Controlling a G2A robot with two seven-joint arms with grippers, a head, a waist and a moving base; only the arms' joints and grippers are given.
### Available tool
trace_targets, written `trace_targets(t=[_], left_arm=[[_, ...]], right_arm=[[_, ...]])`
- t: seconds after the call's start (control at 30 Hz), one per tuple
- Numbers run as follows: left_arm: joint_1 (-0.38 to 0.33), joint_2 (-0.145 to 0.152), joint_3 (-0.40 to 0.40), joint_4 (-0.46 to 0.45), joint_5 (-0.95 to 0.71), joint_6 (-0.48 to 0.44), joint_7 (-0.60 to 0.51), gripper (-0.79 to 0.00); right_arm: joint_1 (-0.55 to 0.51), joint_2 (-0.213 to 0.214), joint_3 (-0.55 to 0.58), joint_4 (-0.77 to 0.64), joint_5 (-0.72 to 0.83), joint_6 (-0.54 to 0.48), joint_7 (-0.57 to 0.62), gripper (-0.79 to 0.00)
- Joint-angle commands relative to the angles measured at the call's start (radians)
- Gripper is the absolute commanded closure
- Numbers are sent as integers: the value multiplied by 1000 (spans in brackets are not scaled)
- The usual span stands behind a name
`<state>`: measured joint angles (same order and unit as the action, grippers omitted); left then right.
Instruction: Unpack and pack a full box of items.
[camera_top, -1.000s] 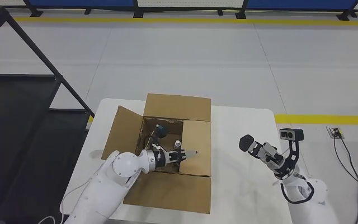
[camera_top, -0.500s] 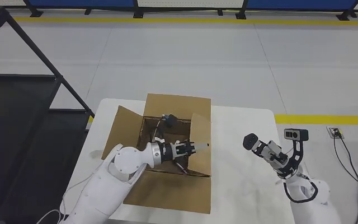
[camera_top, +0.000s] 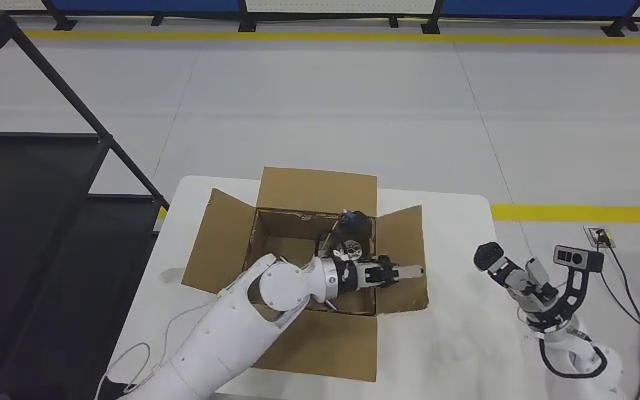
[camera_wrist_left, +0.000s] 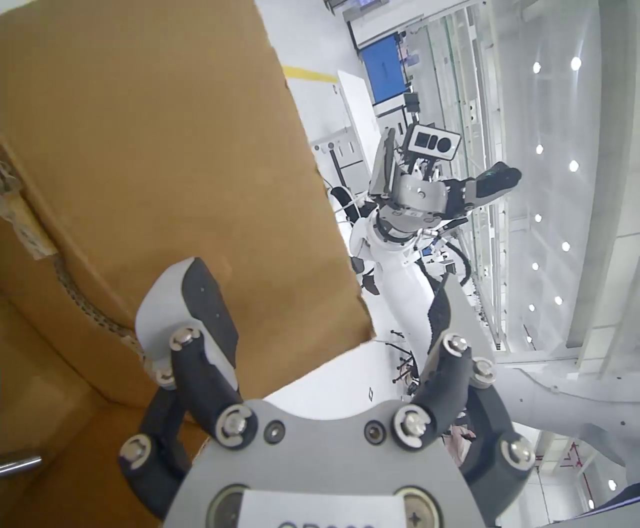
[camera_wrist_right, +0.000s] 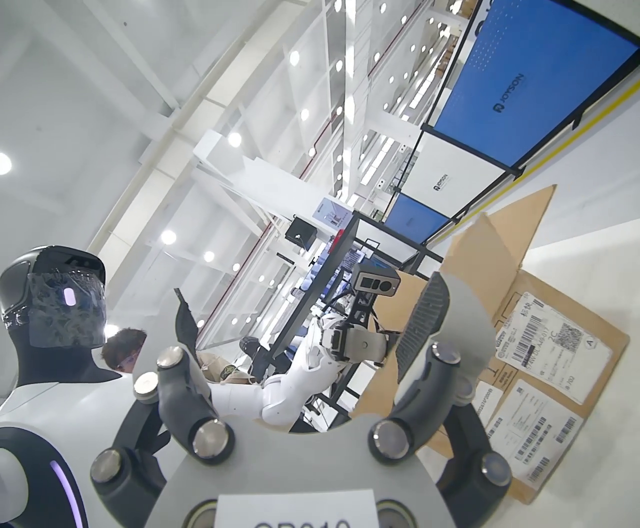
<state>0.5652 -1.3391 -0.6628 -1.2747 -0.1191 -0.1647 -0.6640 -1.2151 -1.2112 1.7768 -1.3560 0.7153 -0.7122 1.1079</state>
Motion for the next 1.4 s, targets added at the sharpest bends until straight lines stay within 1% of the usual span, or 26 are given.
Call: trace_targets(t=[0.0,0.2,0.37,0.53,0.67,0.73,0.83,0.93,1.0,1.1,1.2,1.3,1.37], left_arm=[[-26,-21,31,43,-15,7,-7,-785],[-91,-80,96,164,-41,16,-13,-785],[-117,-117,123,241,-57,26,-28,-785],[-130,-139,123,277,-58,11,-31,-785],[-132,-137,84,256,-63,-18,-24,-785],[-128,-126,51,232,-59,-27,-32,-785],[-108,-101,-14,181,-37,-30,-37,-785],[-63,-65,-108,96,-23,-28,-46,-785],[-17,-35,-184,17,10,-20,-51,-785],[83,13,-330,-140,55,4,-63,-785],[216,57,-498,-317,99,36,-71,-785],[353,91,-668,-467,116,55,-82,-785],[432,107,-771,-538,116,61,-88,-785]], right_arm=[[-11,3,9,2,7,-5,-5,-785],[-24,12,16,20,19,-14,-14,-785],[-21,18,15,32,30,-21,-21,-785],[-14,23,5,39,33,-26,-26,-785],[-4,27,-5,24,18,-34,-34,-785],[5,29,-8,16,-19,-52,-52,-785],[34,30,-22,11,-90,-62,-92,-785],[73,30,-46,1,-190,-45,-159,-785],[90,27,-76,-28,-253,-40,-196,-785],[108,25,-125,-87,-338,-29,-222,-785],[134,22,-184,-140,-448,7,-241,-785],[171,17,-262,-179,-552,62,-256,-785],[205,13,-314,-186,-623,99,-268,-785]])
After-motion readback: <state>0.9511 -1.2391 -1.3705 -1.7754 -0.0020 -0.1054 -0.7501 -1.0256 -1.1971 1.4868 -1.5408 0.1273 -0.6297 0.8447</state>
